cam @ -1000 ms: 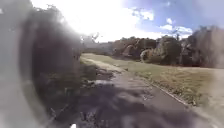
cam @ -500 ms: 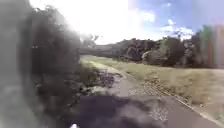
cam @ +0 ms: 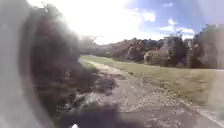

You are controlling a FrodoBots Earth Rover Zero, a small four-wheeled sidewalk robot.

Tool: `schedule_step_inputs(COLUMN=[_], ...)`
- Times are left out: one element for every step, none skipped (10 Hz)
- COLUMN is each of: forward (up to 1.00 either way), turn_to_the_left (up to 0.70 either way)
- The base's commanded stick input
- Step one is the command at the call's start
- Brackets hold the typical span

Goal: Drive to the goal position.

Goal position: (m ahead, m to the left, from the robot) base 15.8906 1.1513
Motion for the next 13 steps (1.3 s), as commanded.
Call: schedule_step_inputs(forward=[1.0, 1.0, 1.0, 1.0, 1.0, 1.0, 1.0, 1.0, 1.0, 1.0, 1.0, 1.0, 1.0], turn_to_the_left=[-0.34, -0.12, -0.06, 0.0, 0.0, 0.0, 0.0, 0.0, 0.0, 0.0, 0.0, 0.0, 0.0])
